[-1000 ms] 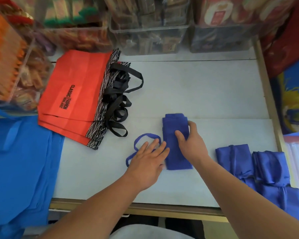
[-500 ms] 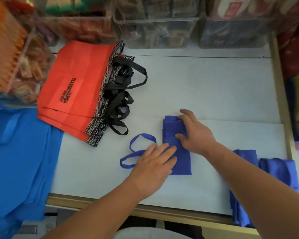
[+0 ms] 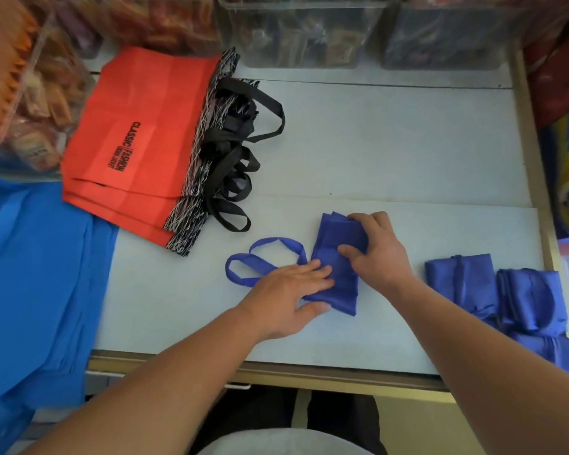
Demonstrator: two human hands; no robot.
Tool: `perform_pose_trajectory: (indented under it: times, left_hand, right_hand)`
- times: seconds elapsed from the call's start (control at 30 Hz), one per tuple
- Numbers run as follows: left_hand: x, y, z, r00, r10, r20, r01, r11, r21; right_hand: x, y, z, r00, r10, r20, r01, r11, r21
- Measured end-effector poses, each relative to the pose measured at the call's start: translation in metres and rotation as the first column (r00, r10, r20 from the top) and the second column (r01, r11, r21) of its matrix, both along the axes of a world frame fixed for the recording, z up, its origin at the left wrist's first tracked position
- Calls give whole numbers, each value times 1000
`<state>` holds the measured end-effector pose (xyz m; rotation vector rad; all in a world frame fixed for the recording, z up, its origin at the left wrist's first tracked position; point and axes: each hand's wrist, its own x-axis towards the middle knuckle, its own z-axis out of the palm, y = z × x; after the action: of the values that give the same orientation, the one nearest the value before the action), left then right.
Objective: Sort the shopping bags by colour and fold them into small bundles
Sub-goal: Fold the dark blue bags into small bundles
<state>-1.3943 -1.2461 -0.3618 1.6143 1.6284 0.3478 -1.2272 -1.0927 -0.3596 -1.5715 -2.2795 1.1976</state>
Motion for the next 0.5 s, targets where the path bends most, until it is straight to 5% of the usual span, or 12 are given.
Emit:
perform_pose_trajectory:
  times: [0.17, 0.3, 0.5]
  left_hand:
    - [-6, -1, 33, 996, 83, -18, -85, 976, -199]
    - [-7, -1, 44, 982, 135, -134, -158, 970, -183]
    - [1, 22, 39, 943, 126, -309, -184, 969, -165]
  right_hand:
    - [5, -38, 1, 997, -37, -65, 21, 973, -229]
    - [7, -65, 17, 938, -256, -233, 85, 822, -563]
    - [16, -84, 11, 952, -167, -256, 44, 904, -426]
